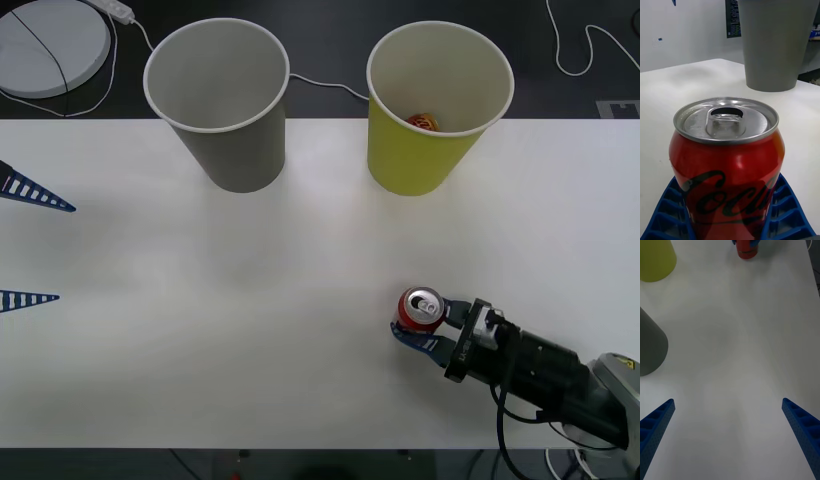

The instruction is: Put the can into the green bin and the plastic bottle into the gray bin

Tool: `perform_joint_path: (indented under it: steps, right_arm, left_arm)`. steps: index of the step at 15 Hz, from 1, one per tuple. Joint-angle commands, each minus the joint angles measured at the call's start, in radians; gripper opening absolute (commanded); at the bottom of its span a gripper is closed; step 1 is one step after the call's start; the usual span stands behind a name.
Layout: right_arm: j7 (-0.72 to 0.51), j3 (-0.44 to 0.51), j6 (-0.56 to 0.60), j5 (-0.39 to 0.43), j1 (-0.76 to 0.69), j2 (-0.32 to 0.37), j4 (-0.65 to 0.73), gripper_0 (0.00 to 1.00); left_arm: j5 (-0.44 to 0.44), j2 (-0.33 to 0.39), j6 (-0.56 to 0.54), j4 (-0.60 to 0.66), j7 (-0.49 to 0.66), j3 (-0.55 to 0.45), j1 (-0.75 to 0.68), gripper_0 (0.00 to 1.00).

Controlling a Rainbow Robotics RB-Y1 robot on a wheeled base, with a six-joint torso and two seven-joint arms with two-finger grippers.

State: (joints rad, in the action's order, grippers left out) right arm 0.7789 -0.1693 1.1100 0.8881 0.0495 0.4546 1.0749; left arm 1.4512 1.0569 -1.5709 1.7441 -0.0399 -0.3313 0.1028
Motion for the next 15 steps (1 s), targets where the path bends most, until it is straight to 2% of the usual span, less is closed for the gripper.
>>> perform_joint_path:
  steps: [1, 3, 6, 9, 14, 15]
  right_arm:
    - [-0.018, -0.001, 0.001, 0.002, -0.014, 0.049, 0.057, 0.00]
    - [-0.072, -0.001, -0.010, 0.018, -0.031, 0.088, 0.115, 0.00]
    - [-0.228, 0.034, -0.072, 0.095, -0.112, 0.165, 0.310, 0.00]
    - [-0.420, 0.109, -0.134, 0.241, -0.195, 0.197, 0.501, 0.00]
    - [-0.776, 0.232, -0.107, 0.488, -0.223, 0.259, 0.691, 0.00]
    - [-0.826, 0.251, -0.090, 0.511, -0.227, 0.268, 0.712, 0.00]
  left_arm:
    - [0.000, 0.000, 0.000, 0.000, 0.000, 0.000, 0.000, 1.00]
    - [0.000, 0.000, 0.000, 0.000, 0.000, 0.000, 0.000, 1.00]
    - [0.000, 0.000, 0.000, 0.000, 0.000, 0.000, 0.000, 1.00]
    - [0.000, 0.000, 0.000, 0.000, 0.000, 0.000, 0.000, 1.00]
    - [0.000, 0.000, 0.000, 0.000, 0.000, 0.000, 0.000, 1.00]
    - [0.000, 0.000, 0.000, 0.000, 0.000, 0.000, 0.000, 1.00]
